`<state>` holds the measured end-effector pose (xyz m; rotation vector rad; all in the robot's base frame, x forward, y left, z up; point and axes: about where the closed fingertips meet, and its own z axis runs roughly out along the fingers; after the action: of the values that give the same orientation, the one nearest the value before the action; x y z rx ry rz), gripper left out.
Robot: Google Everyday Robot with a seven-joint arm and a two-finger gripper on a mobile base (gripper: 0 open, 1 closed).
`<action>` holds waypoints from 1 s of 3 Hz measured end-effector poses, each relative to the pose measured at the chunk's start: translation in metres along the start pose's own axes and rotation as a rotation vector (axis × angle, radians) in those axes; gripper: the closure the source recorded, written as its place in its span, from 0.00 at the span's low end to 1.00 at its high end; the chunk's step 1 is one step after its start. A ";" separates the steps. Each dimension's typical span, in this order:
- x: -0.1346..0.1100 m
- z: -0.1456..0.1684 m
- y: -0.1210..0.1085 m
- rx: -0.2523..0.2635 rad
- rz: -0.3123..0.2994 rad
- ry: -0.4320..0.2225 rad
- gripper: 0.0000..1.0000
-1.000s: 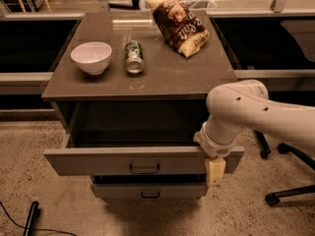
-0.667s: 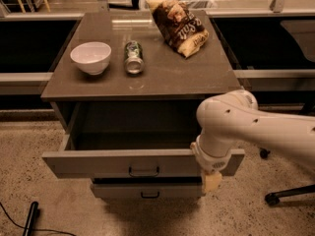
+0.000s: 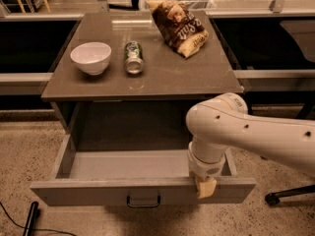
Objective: Open top drawer
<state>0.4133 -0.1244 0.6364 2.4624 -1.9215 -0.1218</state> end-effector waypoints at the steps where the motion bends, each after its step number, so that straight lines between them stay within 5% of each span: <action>1: 0.000 0.000 0.000 0.000 0.000 0.000 0.46; 3: 0.000 0.000 0.000 0.000 0.000 0.000 0.00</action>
Offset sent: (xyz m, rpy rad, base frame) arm 0.0000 0.0000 0.0000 0.0000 0.0000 0.0000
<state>0.4133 -0.1244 0.6365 2.4624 -1.9215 -0.1217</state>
